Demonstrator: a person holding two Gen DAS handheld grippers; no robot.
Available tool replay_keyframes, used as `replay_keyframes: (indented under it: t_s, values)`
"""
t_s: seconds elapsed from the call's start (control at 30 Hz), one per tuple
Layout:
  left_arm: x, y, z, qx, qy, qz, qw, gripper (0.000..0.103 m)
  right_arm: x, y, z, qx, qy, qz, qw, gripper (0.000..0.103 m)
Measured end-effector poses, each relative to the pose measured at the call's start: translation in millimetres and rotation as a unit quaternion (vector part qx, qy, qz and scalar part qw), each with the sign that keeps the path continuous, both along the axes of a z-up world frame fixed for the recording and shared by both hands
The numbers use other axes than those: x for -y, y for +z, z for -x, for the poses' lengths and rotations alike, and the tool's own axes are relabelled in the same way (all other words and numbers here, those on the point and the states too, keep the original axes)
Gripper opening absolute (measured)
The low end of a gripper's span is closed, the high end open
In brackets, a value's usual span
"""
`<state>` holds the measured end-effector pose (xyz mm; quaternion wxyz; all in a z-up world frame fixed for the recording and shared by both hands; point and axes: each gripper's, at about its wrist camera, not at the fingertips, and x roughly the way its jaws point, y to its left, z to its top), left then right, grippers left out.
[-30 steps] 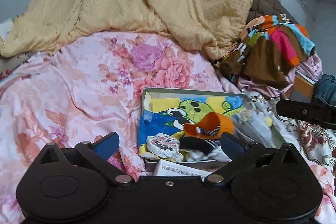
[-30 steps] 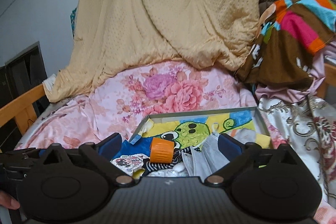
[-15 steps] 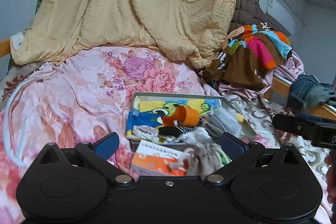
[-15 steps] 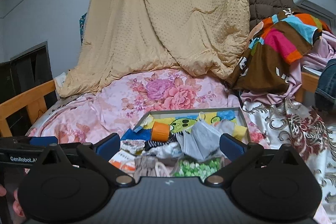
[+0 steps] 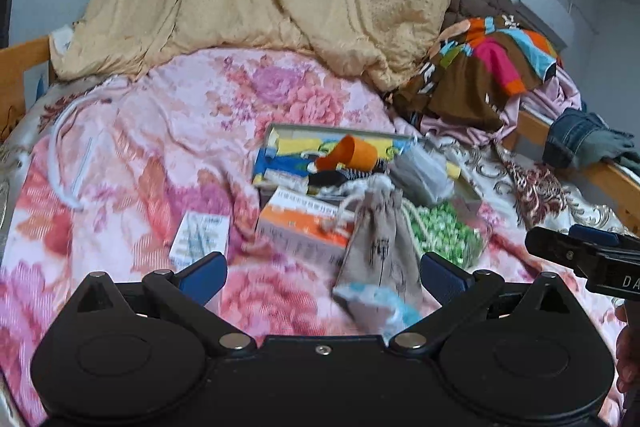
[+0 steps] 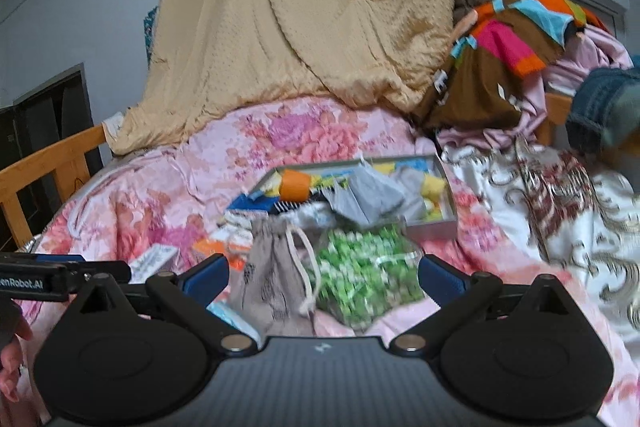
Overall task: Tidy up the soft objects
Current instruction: 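Move both grippers back toward the linen pouch and blue-white packet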
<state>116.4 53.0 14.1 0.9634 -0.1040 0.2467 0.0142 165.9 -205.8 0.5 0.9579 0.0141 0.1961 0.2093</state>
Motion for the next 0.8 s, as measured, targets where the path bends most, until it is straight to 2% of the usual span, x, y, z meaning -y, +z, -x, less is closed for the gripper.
replay_keyframes:
  t_s: [0.27, 0.8]
  values:
    - [5.8, -10.0, 11.3, -0.023, -0.005, -0.001, 0.9997, 0.102, 10.0, -11.0, 12.9, -0.02, -0.007, 0.009, 1.0, 0.103]
    - [17.8, -23.6, 1.4, -0.052, -0.028, -0.007, 0.9982, 0.102, -1.0, -38.5, 9.3, -0.07, 0.01, 0.066, 0.995, 0.103]
